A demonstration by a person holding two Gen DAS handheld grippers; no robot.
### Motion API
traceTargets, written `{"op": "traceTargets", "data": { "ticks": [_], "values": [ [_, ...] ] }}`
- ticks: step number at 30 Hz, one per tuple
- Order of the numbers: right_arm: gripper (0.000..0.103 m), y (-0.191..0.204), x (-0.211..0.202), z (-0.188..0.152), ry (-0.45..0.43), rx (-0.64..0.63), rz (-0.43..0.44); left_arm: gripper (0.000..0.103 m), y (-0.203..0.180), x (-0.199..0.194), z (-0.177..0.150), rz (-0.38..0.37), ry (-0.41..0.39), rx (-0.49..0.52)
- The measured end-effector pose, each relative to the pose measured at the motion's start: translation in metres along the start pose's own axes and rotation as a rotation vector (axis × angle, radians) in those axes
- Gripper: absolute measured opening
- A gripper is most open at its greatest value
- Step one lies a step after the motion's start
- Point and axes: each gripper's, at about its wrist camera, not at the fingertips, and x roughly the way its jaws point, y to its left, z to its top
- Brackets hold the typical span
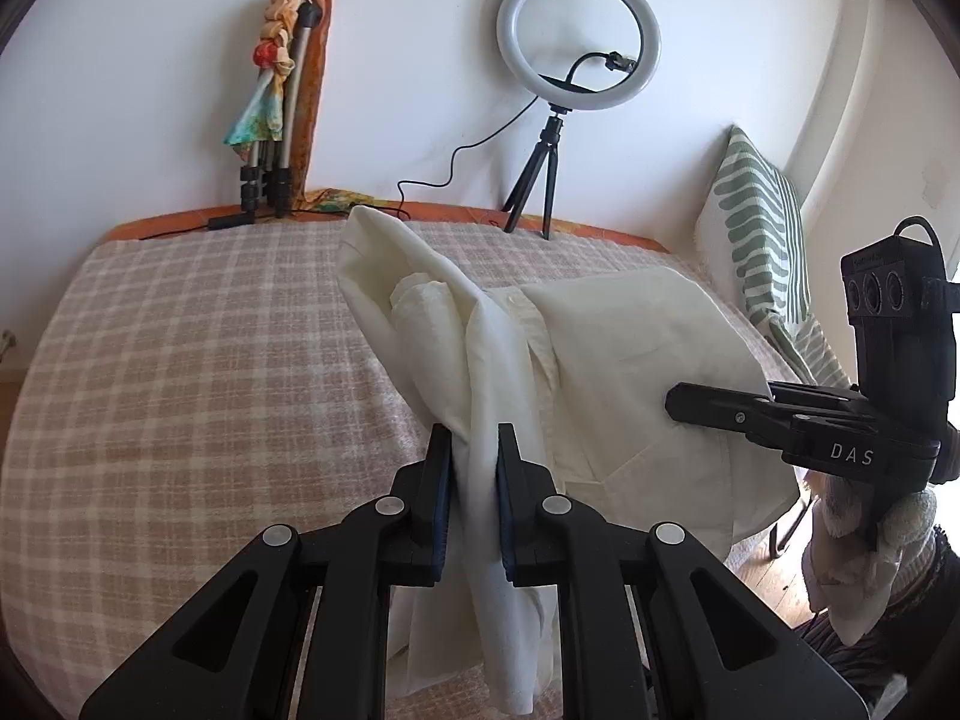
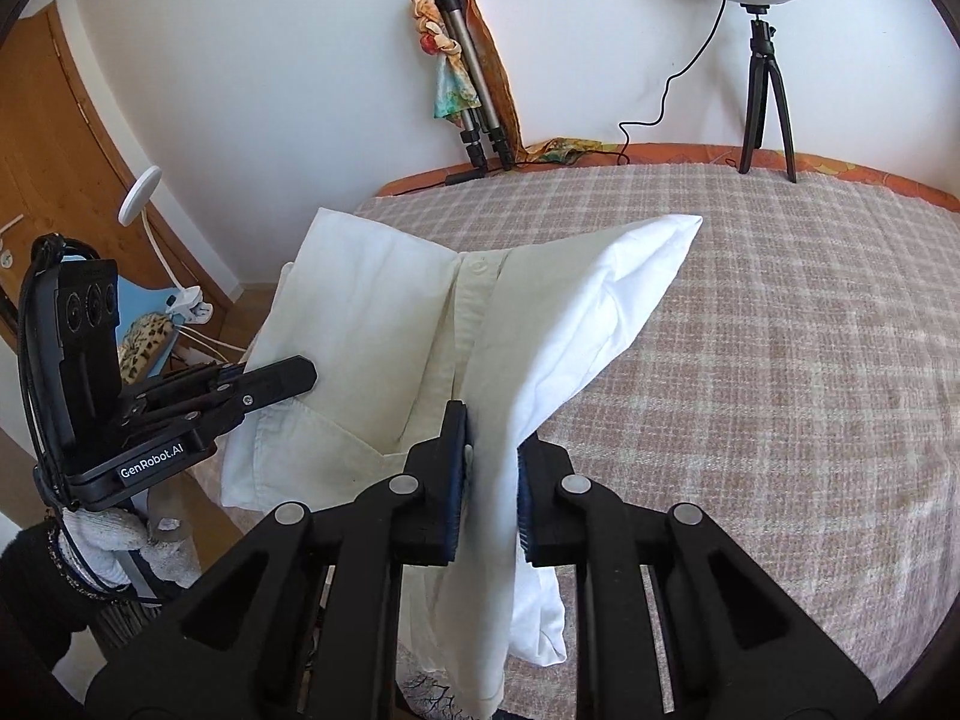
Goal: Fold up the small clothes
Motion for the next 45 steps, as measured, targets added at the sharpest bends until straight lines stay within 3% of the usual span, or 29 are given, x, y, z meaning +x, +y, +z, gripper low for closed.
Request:
{"op": "traceTargets", "data": {
  "ticks": [12,23,34,45],
  "values": [
    [0.015,-0.085,-0.075,0.022,-0.073,0.028,-0.131,0.011,-0.086,0.054,0.039,-0.107,-0.010,0.063],
    [0.015,-0.181,-0.106,0.097,-0.133,0.004,-0.242,0.011,-0.150,0.127,0.105,-0.167,-0.029,0.091],
    [0.015,-0.295,-0.053,0.154,-0.128,0.051,-0.298,0.011,-0.175,0.239,0.149,-0.163,-0.011,0.107],
    [0.015,-0.392,0.021,0.158,-0.100,0.162,-0.286,0.011,-0.169,0.331,0.158,-0.111,0.044,0.108]
  ]
}}
